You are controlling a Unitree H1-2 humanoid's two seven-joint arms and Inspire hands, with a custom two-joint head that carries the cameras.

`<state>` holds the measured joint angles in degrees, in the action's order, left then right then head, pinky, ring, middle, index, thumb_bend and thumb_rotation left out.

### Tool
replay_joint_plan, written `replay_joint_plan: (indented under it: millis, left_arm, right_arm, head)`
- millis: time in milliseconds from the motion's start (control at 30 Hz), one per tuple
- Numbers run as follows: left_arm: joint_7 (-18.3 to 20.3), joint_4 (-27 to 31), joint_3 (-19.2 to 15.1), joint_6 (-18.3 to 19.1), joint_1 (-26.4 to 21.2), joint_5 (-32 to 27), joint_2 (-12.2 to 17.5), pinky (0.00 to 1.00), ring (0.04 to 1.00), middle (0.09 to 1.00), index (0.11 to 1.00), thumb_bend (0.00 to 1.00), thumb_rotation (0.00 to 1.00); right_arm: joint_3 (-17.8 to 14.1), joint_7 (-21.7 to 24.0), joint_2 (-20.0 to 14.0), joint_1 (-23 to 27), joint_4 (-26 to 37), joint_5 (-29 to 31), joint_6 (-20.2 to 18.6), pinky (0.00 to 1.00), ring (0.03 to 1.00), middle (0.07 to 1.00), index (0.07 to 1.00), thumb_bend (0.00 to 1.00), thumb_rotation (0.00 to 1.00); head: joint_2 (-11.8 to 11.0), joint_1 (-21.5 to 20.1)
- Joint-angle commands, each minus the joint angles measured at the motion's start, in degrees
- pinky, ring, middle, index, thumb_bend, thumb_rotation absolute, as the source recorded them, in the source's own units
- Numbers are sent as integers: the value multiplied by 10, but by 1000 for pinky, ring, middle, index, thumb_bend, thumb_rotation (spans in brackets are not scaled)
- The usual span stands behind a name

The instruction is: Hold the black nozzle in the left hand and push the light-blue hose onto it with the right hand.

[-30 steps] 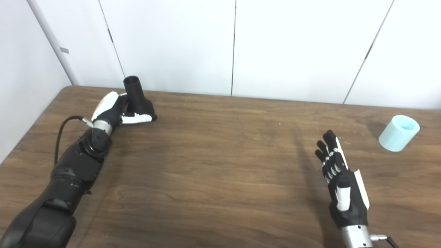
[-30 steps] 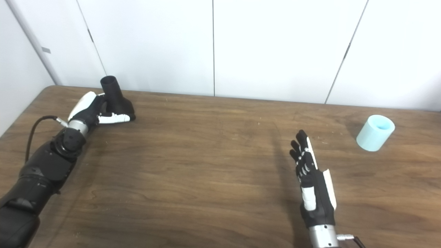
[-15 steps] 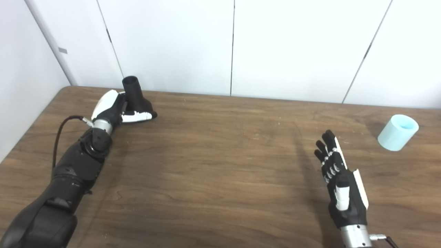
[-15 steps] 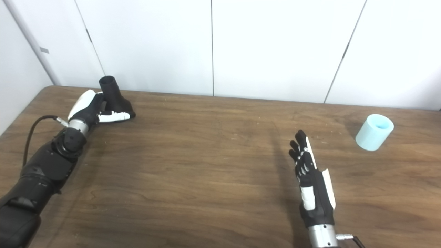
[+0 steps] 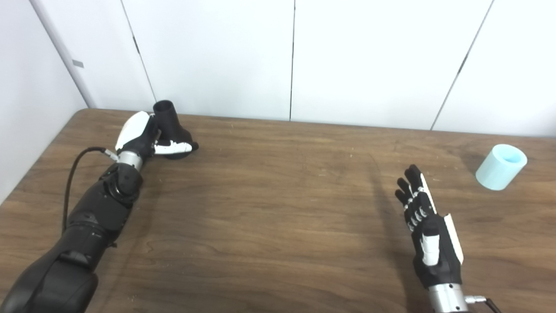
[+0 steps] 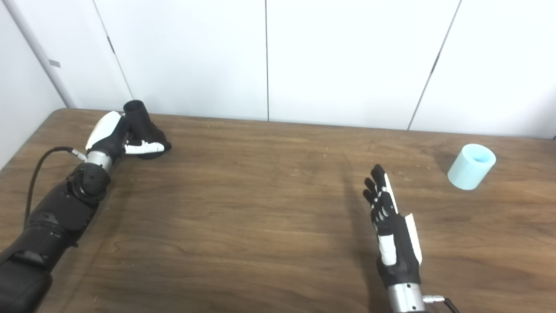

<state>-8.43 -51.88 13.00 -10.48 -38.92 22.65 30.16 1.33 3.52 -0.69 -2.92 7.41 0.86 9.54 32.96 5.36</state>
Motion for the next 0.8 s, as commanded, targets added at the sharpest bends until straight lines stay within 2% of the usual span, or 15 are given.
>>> replay_joint_plan:
  millis: [0, 67, 133, 233, 300, 367, 533, 767]
  left_arm:
    - [40, -24, 19, -4, 9, 6, -15, 748, 436, 405, 396, 763, 488]
    - [47, -27, 24, -5, 8, 8, -15, 746, 396, 362, 357, 755, 520]
    - [52, -30, 30, -8, 8, 10, -15, 700, 333, 310, 336, 747, 552]
    - [59, -36, 35, -8, 6, 7, -15, 714, 323, 297, 322, 750, 573]
    - [62, -42, 37, -6, 5, 6, -16, 644, 303, 294, 318, 752, 580]
    - [64, -45, 40, -7, 4, 4, -16, 715, 318, 296, 315, 761, 589]
    - [67, -37, 52, -1, 9, 10, -16, 799, 406, 346, 314, 786, 603]
    - [65, -30, 68, -15, 22, 12, -25, 769, 417, 341, 292, 810, 607]
  right_arm:
    - [4, -2, 6, -20, -7, 3, 3, 953, 977, 1000, 1000, 703, 1000]
    - [4, -2, 7, -20, -6, 3, 2, 953, 977, 1000, 1000, 703, 1000]
    - [5, -3, 8, -20, -6, 2, 1, 953, 977, 1000, 1000, 703, 1000]
    - [6, -4, 8, -20, -5, 1, 0, 949, 976, 1000, 1000, 703, 1000]
    - [6, -4, 8, -21, -4, 1, 0, 947, 974, 1000, 1000, 703, 1000]
    - [6, -4, 8, -21, -2, 2, -2, 947, 973, 1000, 1000, 703, 1000]
    - [7, -4, 8, -22, 1, 2, -4, 948, 972, 1000, 1000, 703, 1000]
    - [6, -4, 8, -21, 1, 4, -7, 944, 971, 1000, 1000, 704, 1000]
  head:
    - [1, 0]
    - [2, 0]
    - [2, 0]
    - [3, -1]
    - [5, -1]
    - [6, -1]
    - [8, 0]
    - [12, -1]
